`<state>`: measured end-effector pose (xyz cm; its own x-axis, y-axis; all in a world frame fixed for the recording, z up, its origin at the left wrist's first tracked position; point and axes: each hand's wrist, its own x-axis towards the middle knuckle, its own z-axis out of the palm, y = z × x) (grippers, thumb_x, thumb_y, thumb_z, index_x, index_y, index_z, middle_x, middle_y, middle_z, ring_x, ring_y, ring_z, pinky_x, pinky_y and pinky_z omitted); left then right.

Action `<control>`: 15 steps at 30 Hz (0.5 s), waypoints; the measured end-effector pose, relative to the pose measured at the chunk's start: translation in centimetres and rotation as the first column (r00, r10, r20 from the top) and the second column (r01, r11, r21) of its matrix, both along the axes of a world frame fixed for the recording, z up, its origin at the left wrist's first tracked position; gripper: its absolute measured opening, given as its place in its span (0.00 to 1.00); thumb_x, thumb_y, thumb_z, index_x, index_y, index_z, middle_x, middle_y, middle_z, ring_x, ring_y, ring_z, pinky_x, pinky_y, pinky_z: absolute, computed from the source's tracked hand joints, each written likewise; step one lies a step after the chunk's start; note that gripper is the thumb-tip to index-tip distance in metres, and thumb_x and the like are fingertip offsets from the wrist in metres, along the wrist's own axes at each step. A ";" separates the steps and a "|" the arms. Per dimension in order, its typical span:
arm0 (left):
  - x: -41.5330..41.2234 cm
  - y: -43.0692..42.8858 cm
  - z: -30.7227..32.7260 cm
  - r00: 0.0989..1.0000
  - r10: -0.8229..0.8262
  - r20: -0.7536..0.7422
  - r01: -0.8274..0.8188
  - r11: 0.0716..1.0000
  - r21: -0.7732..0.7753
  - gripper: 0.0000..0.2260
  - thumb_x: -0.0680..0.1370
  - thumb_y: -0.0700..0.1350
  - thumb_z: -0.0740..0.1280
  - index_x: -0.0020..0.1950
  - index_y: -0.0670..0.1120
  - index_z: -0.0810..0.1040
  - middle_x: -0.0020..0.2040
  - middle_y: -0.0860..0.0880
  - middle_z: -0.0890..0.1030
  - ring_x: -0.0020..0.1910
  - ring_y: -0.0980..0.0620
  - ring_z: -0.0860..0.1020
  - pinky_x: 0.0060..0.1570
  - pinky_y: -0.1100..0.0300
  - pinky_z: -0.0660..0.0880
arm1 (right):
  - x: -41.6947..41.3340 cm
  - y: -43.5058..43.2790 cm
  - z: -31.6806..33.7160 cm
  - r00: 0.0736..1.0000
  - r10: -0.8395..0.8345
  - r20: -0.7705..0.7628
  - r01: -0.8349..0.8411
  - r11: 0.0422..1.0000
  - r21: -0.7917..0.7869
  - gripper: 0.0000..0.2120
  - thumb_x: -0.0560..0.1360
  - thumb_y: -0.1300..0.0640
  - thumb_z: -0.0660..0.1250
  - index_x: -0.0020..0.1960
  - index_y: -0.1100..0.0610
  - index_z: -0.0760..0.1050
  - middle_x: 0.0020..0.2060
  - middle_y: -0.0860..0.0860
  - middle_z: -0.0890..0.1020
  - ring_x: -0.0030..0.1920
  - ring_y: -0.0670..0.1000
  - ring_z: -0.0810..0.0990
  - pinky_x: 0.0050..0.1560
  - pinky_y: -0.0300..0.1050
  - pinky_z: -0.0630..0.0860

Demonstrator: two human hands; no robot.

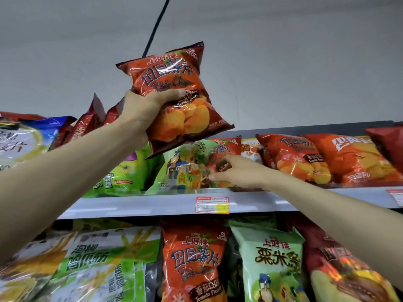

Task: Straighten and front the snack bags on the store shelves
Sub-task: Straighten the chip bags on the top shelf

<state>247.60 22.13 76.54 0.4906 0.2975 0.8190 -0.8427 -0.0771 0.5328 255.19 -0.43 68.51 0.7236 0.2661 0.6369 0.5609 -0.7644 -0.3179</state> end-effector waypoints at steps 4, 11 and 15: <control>1.6 -5.4 -0.9 0.998 -0.027 -0.051 0.030 0.997 0.065 0.40 0.63 0.50 0.87 0.67 0.48 0.70 0.56 0.51 0.83 0.51 0.50 0.85 0.43 0.55 0.82 | -2.0 -5.7 -0.5 0.997 -0.051 0.060 0.045 0.995 0.093 0.16 0.77 0.40 0.72 0.59 0.49 0.81 0.51 0.49 0.86 0.52 0.52 0.85 0.58 0.52 0.80; 6.8 -11.8 -3.1 0.980 0.120 -0.156 -0.085 0.973 0.214 0.55 0.64 0.50 0.87 0.79 0.53 0.53 0.60 0.50 0.78 0.57 0.47 0.80 0.59 0.50 0.76 | -4.3 -14.3 -1.5 0.960 -0.175 0.218 0.136 0.973 0.184 0.14 0.78 0.48 0.72 0.62 0.49 0.80 0.53 0.43 0.83 0.52 0.44 0.81 0.51 0.39 0.74; 9.2 -13.5 -4.4 0.965 0.153 -0.213 -0.100 0.965 0.241 0.58 0.62 0.54 0.88 0.79 0.55 0.52 0.62 0.47 0.78 0.58 0.44 0.80 0.63 0.49 0.75 | -3.7 -16.5 -2.4 0.954 -0.194 0.228 0.155 0.972 0.175 0.19 0.77 0.48 0.71 0.66 0.50 0.78 0.61 0.46 0.82 0.61 0.48 0.79 0.57 0.42 0.72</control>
